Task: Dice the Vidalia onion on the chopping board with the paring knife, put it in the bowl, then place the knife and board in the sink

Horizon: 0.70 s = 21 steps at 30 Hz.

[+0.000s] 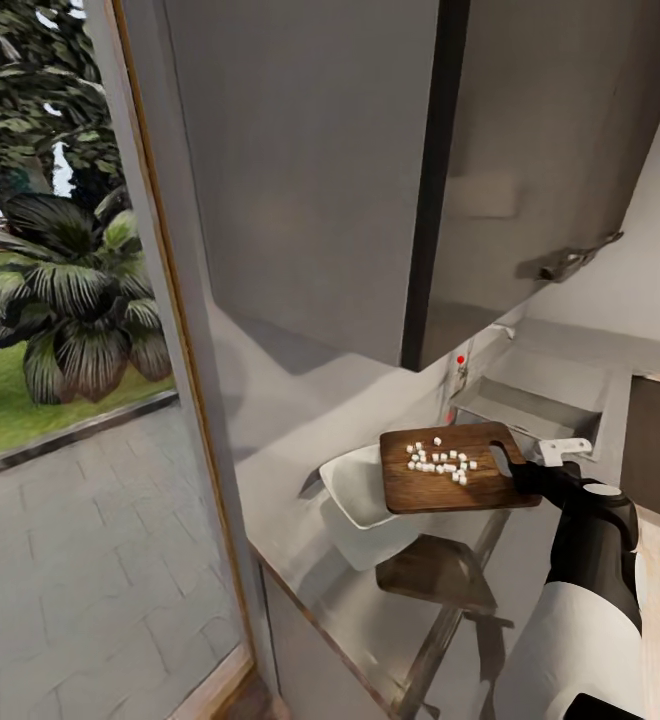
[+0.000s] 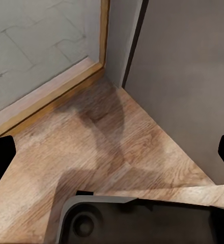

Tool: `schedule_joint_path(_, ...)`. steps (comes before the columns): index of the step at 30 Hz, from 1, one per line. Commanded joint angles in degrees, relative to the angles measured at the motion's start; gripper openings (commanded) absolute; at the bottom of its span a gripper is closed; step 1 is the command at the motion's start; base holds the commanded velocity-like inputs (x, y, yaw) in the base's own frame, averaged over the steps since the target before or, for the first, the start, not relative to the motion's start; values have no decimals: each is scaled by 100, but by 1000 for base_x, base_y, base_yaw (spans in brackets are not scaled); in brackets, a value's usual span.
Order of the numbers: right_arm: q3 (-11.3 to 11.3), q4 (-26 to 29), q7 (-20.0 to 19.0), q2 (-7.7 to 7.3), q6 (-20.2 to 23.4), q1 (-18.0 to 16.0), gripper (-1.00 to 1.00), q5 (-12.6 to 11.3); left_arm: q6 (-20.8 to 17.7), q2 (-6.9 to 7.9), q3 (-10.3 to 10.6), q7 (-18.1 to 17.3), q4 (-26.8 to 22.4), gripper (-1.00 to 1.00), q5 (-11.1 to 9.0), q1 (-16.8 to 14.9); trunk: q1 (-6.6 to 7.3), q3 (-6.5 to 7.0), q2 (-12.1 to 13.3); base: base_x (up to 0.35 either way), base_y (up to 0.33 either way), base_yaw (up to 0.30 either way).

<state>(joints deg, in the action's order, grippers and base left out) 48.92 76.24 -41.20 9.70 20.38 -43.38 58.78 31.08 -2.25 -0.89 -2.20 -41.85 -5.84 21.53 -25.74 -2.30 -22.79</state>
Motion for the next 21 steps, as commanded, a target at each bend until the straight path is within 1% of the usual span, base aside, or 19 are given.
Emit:
schedule_joint_path(1,12,8,-37,5,10,-11,-100,27,3,-3,-8,-23,-7,100,-40,1,-4,-12,-13,0,0,29)
schedule_joint_path(5,12,8,-37,5,10,-12,-100,42,3,-3,-8,-25,-7,100,-40,1,-4,-12,-13,0,0,6)
schedule_joint_path(7,12,10,-37,5,10,-11,-100,104,-4,-3,-8,-26,-7,100,-40,1,-4,-12,-13,0,0,1)
schedule_joint_path(11,12,13,-38,5,17,-11,-100,145,-6,-3,-8,-25,-7,100,-40,1,-4,-12,-13,0,0,0)
schedule_joint_path(21,12,5,-45,5,18,-10,-100,151,-6,-3,-8,-26,-7,100,-40,1,-4,-12,-13,0,0,0)
